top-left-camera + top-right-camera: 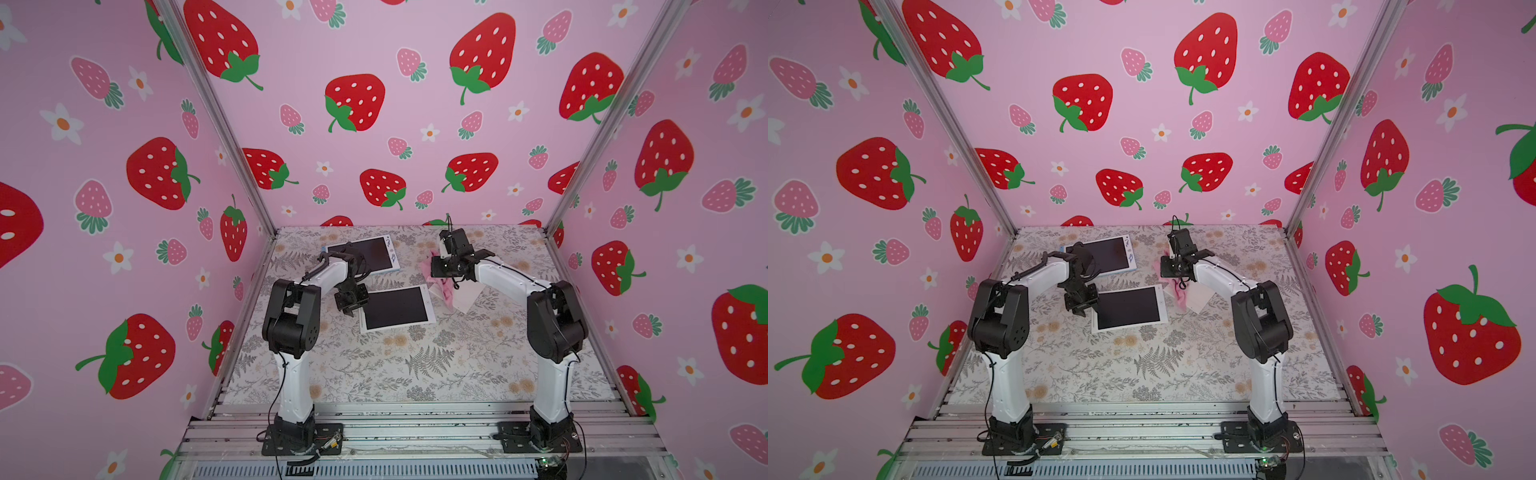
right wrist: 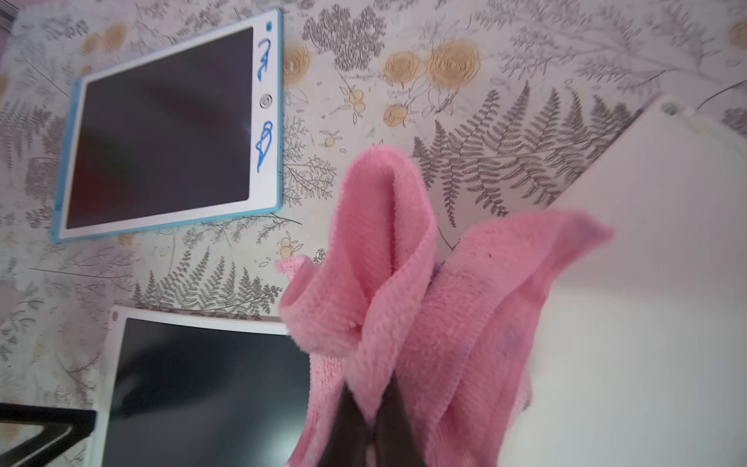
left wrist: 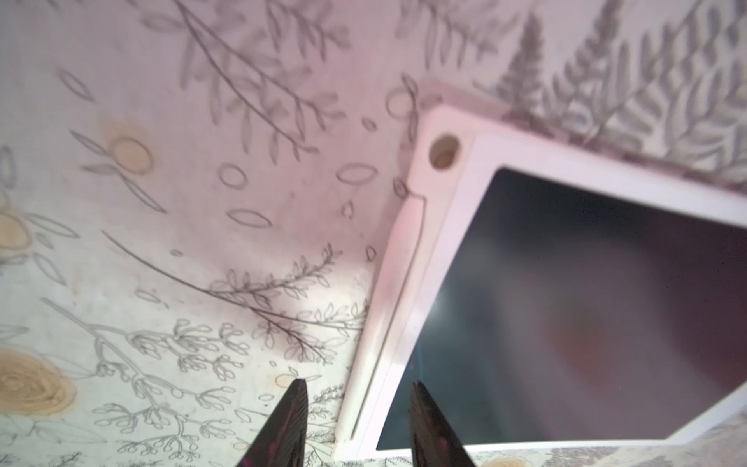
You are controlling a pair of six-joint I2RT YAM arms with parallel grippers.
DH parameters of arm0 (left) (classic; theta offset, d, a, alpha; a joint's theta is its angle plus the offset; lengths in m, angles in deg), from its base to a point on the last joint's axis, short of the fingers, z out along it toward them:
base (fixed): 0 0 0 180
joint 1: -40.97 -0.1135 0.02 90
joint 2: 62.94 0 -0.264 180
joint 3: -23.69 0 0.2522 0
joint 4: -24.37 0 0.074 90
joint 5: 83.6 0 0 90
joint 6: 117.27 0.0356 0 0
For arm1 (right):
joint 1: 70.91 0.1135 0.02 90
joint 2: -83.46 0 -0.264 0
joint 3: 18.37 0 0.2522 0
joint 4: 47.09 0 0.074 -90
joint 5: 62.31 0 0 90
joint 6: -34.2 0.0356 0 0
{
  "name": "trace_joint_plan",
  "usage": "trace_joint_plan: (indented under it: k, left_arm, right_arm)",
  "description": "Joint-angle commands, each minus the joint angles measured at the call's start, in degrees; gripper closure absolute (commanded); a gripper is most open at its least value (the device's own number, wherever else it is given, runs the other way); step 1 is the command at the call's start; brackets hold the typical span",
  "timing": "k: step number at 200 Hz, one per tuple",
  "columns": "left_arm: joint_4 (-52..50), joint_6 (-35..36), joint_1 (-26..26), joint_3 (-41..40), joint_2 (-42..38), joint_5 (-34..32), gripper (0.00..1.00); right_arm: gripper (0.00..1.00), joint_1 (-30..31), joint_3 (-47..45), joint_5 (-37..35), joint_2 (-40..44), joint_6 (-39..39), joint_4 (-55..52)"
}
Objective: Wipe the drawing tablet
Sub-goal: Wipe the dirt from the drawing tablet.
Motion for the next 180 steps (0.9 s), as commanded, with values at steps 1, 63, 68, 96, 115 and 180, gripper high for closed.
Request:
trace_joint_plan:
  k: [1,63,68,96,115,180]
  left_arm:
    - [-1.2,1.5,-1.9,1.9,1.9,3.9,0.59]
    - [-0.1,2.1,-1.4,1.5,6.4,3.8,0.64]
    - [-0.1,1.9,-1.4,1.2,6.5,3.6,0.64]
    - [0.1,1.6,-0.5,1.0,6.7,2.7,0.65]
    - [-0.5,1.4,0.4,1.4,6.3,1.1,0.64]
    - [-1.3,0.8,2.4,2.2,3.8,-2.1,0.59]
  right_arm:
    - [1.0,1.2,-0.2,0.7,-1.8,0.4,1.4]
    - [1.0,3.2,-9.0,0.2,-2.2,-0.3,4.1]
    - [1.0,3.2,-9.4,0.1,-2.3,-0.4,3.9]
    - [1.0,5.3,-9.7,0.9,-3.4,-2.8,1.5]
    - [1.0,8.4,-10.1,4.6,-3.3,-4.4,1.9]
    - [1.0,2.7,-17.5,9.1,1.1,-2.5,3.7]
